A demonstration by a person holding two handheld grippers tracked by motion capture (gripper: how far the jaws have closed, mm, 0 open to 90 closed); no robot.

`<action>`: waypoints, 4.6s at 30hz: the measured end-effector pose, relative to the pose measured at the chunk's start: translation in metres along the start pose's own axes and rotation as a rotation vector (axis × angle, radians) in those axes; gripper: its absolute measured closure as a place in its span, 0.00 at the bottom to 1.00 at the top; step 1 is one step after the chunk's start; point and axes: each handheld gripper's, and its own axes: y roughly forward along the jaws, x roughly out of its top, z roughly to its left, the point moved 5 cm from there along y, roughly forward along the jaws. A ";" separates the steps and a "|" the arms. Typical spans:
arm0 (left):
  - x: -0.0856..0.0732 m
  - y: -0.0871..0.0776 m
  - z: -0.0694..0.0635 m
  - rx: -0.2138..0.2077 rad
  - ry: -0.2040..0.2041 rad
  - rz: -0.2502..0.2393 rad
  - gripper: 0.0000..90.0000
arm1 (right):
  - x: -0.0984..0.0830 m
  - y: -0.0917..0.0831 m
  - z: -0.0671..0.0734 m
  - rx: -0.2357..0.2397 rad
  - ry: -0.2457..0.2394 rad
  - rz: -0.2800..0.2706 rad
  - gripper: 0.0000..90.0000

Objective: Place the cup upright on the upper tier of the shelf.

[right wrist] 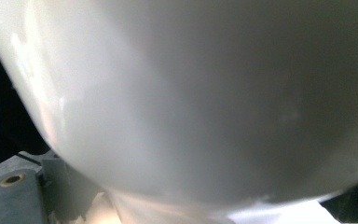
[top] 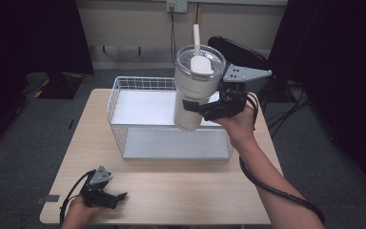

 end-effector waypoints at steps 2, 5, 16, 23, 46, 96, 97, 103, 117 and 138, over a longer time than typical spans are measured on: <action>0.000 0.000 0.000 0.000 0.000 0.000 0.00 | 0.001 0.001 -0.001 -0.005 -0.002 -0.002 0.12; 0.000 0.000 0.000 0.000 0.000 0.000 0.00 | 0.002 0.003 -0.003 -0.010 0.002 -0.009 0.12; 0.000 0.000 0.000 -0.001 0.000 0.001 0.00 | 0.005 0.014 -0.012 -0.056 0.006 -0.020 0.12; 0.000 0.000 0.000 -0.001 0.000 0.001 0.00 | 0.002 0.023 -0.017 -0.078 0.013 -0.015 0.12; 0.000 0.000 0.000 -0.001 0.000 0.001 0.00 | 0.002 0.034 -0.039 -0.150 0.015 0.000 0.11; 0.000 0.000 0.000 -0.001 0.000 0.001 0.00 | -0.021 0.051 -0.065 -0.240 0.036 0.034 0.11; 0.000 0.000 0.000 -0.001 0.000 0.001 0.00 | -0.022 0.050 -0.066 -0.245 0.046 0.025 0.11; 0.000 0.000 0.000 -0.001 0.000 0.001 0.00 | -0.024 0.050 -0.069 -0.253 0.054 0.028 0.11; 0.000 0.000 0.000 -0.001 0.000 0.001 0.00 | -0.027 0.052 -0.070 -0.263 0.062 0.037 0.11; 0.000 0.000 0.000 0.001 0.003 0.001 0.00 | -0.028 0.057 -0.068 -0.306 0.042 0.086 0.10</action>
